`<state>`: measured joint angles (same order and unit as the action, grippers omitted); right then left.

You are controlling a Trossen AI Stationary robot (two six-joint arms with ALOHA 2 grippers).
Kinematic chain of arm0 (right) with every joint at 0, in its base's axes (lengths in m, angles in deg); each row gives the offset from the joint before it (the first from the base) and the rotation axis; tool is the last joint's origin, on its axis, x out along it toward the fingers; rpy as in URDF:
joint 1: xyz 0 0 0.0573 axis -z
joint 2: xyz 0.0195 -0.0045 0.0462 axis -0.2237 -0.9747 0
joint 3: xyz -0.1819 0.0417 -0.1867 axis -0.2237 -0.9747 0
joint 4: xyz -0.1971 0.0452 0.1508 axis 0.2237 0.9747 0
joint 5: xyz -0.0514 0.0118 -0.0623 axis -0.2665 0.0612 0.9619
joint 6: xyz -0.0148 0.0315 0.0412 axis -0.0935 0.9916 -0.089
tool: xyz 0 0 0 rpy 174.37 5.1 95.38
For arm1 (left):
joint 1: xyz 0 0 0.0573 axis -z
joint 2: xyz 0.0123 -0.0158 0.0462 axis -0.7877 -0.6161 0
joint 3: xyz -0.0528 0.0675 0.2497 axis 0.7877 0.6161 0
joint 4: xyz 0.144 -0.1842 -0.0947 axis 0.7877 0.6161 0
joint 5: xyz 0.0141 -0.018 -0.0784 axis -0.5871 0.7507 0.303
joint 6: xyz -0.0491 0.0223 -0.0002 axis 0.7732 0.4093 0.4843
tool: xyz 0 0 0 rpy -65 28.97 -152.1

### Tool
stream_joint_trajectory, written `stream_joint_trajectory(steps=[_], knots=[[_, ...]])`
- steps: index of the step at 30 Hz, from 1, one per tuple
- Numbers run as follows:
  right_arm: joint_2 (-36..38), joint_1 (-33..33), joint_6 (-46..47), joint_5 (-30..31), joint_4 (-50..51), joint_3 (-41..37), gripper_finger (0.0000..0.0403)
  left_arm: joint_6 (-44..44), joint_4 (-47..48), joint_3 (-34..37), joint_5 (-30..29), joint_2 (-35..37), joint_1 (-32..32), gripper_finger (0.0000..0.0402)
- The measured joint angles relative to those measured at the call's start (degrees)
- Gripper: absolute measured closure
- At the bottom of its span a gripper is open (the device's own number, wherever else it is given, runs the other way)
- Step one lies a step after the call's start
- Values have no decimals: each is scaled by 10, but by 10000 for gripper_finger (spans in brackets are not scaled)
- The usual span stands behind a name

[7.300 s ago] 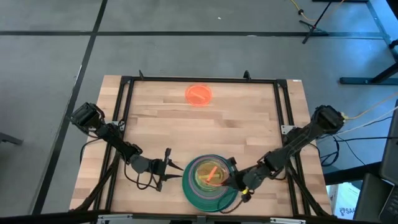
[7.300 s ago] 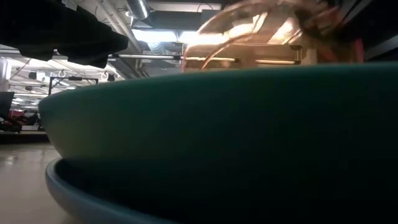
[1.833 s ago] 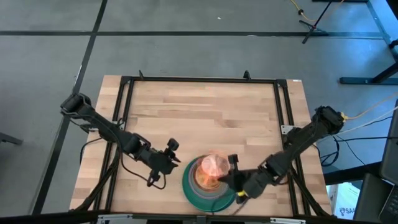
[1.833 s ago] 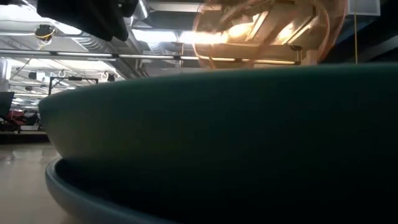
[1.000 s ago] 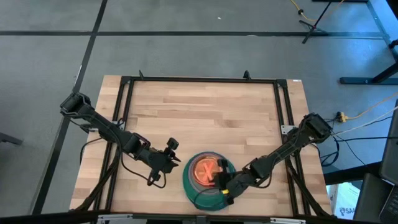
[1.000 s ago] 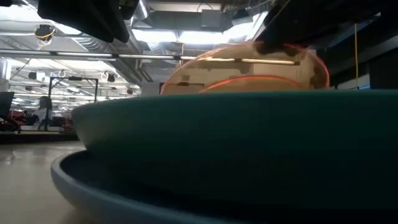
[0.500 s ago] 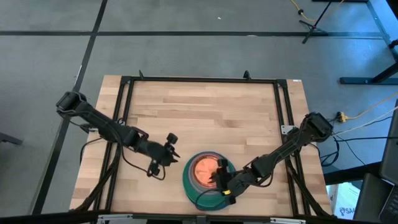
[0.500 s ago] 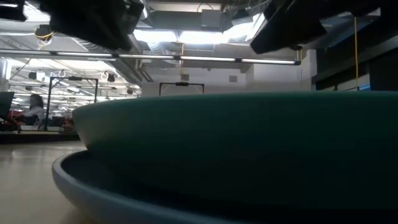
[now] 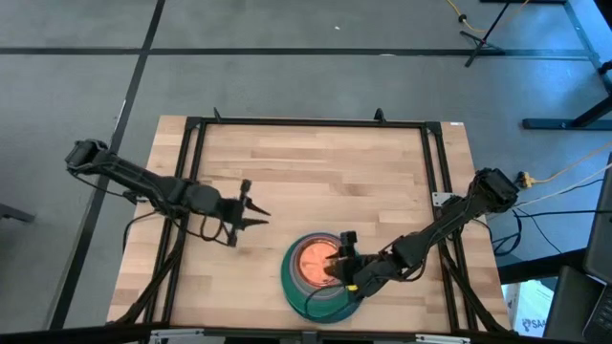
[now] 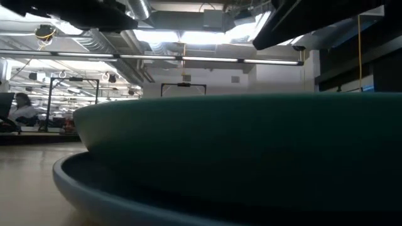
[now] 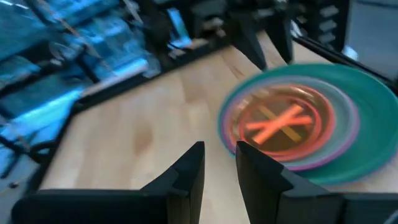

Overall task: Stack plastic plates
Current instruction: Return to Home Position

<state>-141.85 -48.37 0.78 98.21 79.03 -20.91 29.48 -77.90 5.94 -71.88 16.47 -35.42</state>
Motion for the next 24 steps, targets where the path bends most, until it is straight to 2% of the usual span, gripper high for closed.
stream_joint_trajectory(steps=[7, 14, 20, 24], knots=[[35, 49, -1, -20, -63, -78, 237, 17, -93, 81, -16, 74, -41, 316], [116, 108, 0, -66, -233, -234, 257, 63, -144, 160, -16, 116, -75, 316], [206, 148, -2, -69, -400, -387, 274, 75, -279, 248, -36, 152, -84, 316], [263, 165, -2, -69, -508, -484, 288, 78, -270, 264, -50, 194, -98, 316]])
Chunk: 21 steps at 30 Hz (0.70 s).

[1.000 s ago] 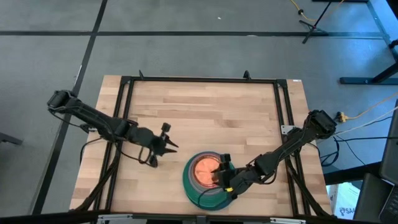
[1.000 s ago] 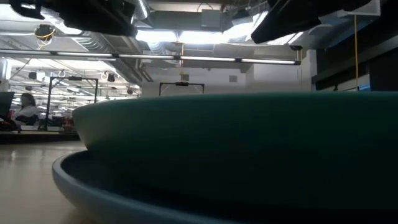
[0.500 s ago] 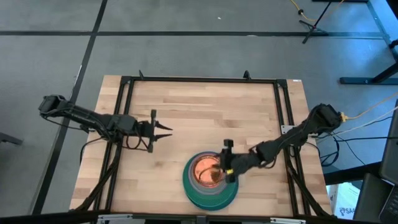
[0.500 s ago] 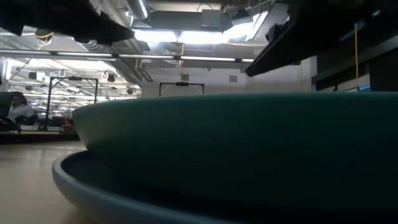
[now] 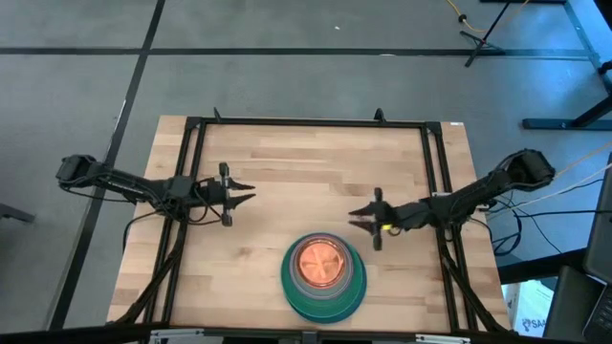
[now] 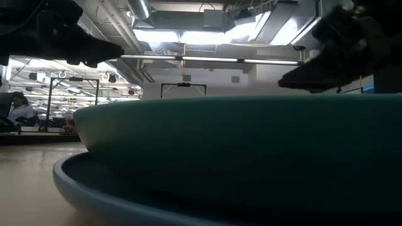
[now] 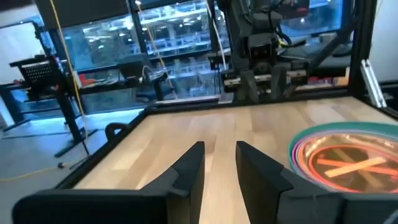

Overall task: Stack plastic plates
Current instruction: Return to Home Position

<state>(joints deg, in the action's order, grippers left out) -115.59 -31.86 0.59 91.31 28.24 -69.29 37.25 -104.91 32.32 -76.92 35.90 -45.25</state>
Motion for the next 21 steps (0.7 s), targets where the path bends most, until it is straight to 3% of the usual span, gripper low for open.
stream_joint_trajectory(steps=[9, 15, 21], knots=[[112, 2, 16, 1, -146, -148, 348, 18, 107, 2, 28, 102, -18, 316], [163, 2, 5, 15, -113, -148, 395, 47, 156, 2, 81, 168, -24, 316], [203, 2, -19, -34, -107, -148, 396, 43, 227, 2, 78, 230, -24, 324]])
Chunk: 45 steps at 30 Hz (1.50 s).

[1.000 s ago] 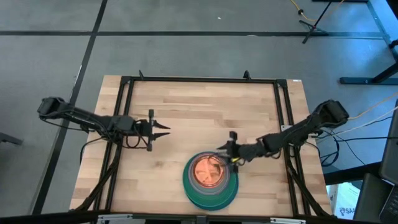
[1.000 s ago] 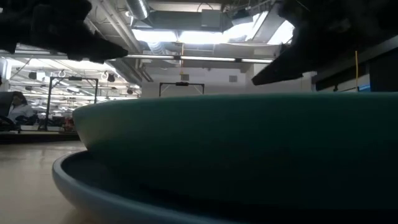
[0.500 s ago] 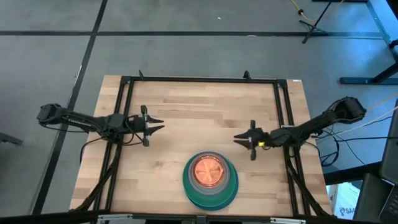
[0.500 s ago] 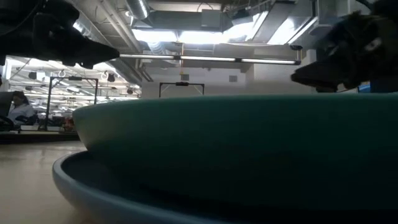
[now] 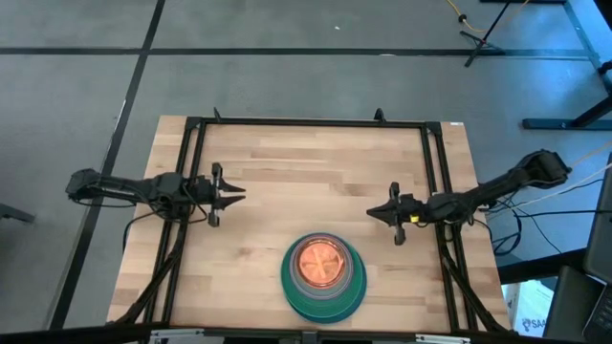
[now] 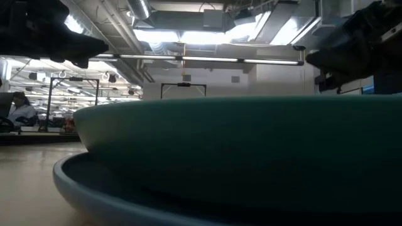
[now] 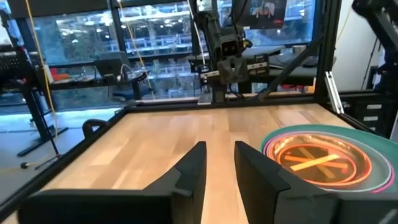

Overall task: Stack plastic plates
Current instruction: Return to Home Position

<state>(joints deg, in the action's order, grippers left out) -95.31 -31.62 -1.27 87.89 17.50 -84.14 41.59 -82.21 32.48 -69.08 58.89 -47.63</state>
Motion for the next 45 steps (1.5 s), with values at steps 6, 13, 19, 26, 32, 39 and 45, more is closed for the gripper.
stream_joint_trajectory(steps=[6, 13, 19, 26, 32, 39, 45], knots=[[76, 0, -19, -27, 64, 0, 401, -8, 49, 0, -4, 56, 0, 364], [222, 0, -29, -34, 203, 0, 402, -5, 103, 0, -20, 117, 0, 399], [385, 0, -45, -70, 323, 0, 402, 1, 109, -1, 12, 121, 0, 400], [502, 0, -12, -70, 460, 3, 402, 1, 103, -1, 75, 121, 0, 400], [488, 0, -24, -70, 463, 2, 402, 2, 66, 21, 41, 121, 0, 399], [486, 0, -24, -71, 463, 2, 402, 1, 63, 23, -23, 121, 0, 399], [486, 0, -24, -71, 463, 2, 402, 0, 74, 23, -23, 120, 0, 399]])
